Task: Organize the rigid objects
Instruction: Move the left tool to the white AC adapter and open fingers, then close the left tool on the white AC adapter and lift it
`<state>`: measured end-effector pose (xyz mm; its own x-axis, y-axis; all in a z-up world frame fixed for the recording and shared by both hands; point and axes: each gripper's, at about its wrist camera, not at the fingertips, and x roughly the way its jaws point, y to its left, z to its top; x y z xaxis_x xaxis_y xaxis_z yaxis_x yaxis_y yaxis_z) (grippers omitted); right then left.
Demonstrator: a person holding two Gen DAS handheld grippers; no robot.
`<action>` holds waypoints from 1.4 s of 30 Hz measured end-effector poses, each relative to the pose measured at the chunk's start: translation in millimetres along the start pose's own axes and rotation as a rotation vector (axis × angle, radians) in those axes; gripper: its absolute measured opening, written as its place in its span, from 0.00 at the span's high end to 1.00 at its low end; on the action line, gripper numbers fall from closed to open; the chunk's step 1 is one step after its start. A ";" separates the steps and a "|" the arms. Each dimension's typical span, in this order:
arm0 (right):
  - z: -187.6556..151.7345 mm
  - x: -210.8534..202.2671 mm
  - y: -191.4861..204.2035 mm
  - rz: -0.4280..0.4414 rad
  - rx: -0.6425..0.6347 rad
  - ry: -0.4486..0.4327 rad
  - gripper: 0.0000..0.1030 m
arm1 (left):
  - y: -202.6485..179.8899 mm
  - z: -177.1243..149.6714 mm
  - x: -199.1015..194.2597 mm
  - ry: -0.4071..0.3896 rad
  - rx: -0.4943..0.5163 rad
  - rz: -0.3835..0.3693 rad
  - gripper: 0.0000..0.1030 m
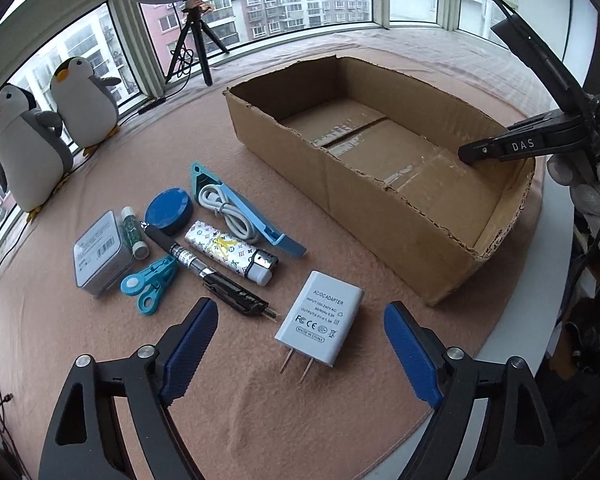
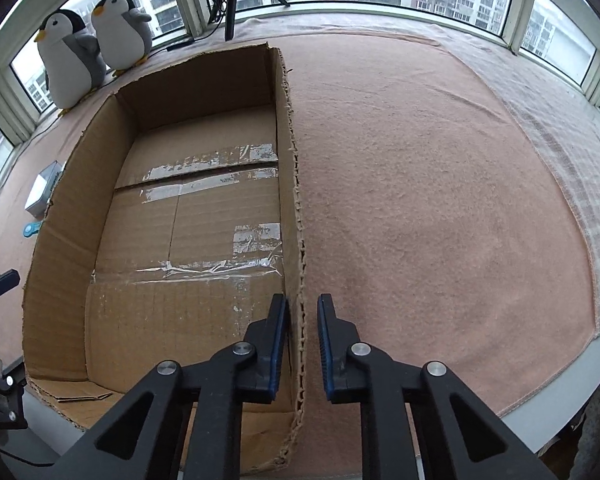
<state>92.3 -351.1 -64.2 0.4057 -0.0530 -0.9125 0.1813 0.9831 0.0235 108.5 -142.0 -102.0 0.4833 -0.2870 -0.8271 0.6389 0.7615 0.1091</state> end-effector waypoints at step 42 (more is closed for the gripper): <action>0.9 0.8 2.8 -0.005 0.008 -0.019 0.91 | 12.1 43.7 -17.0 -0.096 -0.079 -0.092 0.63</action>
<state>94.0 -348.6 -64.5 0.4218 -0.0617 -0.9046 0.1906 0.9814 0.0219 134.1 -153.4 -62.5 0.4819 -0.4090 -0.7749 0.6362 0.7714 -0.0115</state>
